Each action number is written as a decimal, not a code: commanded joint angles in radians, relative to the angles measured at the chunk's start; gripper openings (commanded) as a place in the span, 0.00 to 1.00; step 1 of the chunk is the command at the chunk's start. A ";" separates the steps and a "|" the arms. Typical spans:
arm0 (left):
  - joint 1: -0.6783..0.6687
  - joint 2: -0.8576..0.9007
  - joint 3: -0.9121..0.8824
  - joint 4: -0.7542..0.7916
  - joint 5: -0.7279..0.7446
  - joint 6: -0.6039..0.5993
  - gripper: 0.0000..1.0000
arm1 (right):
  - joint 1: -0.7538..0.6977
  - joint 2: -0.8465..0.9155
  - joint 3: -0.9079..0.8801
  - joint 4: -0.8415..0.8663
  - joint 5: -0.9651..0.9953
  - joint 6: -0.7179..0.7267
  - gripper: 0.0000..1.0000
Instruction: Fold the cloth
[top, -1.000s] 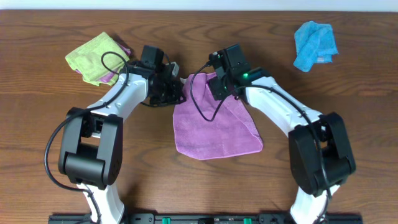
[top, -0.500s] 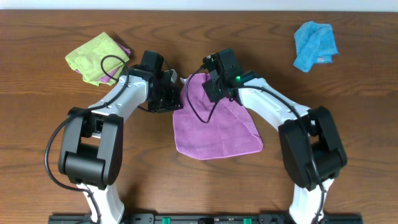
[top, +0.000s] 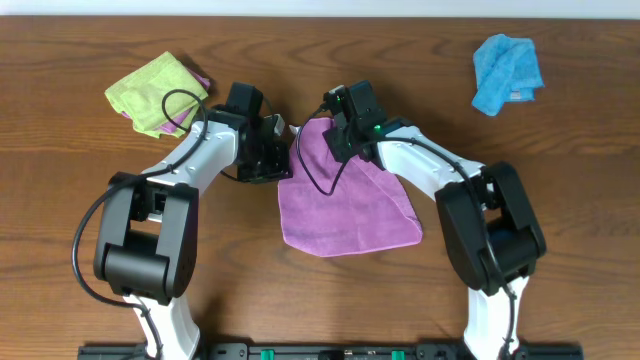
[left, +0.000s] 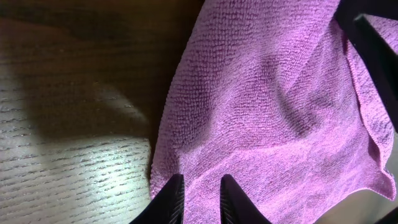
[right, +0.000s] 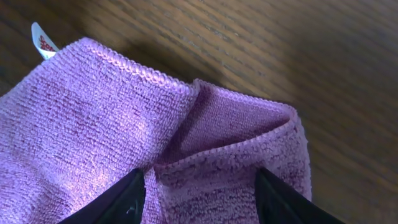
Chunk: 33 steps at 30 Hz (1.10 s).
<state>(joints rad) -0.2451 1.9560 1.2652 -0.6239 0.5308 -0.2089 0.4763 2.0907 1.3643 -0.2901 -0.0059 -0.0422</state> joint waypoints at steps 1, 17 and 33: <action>-0.004 0.008 -0.007 -0.005 -0.006 0.014 0.21 | 0.010 0.038 0.014 0.002 0.010 -0.006 0.56; -0.004 0.008 -0.007 -0.004 -0.003 0.014 0.19 | 0.010 0.034 0.047 -0.028 0.163 0.032 0.01; -0.004 0.007 -0.006 0.064 0.098 -0.032 0.06 | 0.008 -0.037 0.078 -0.051 0.188 0.041 0.21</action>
<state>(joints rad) -0.2451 1.9560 1.2648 -0.5613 0.6014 -0.2256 0.4767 2.0876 1.4185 -0.3347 0.1635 -0.0116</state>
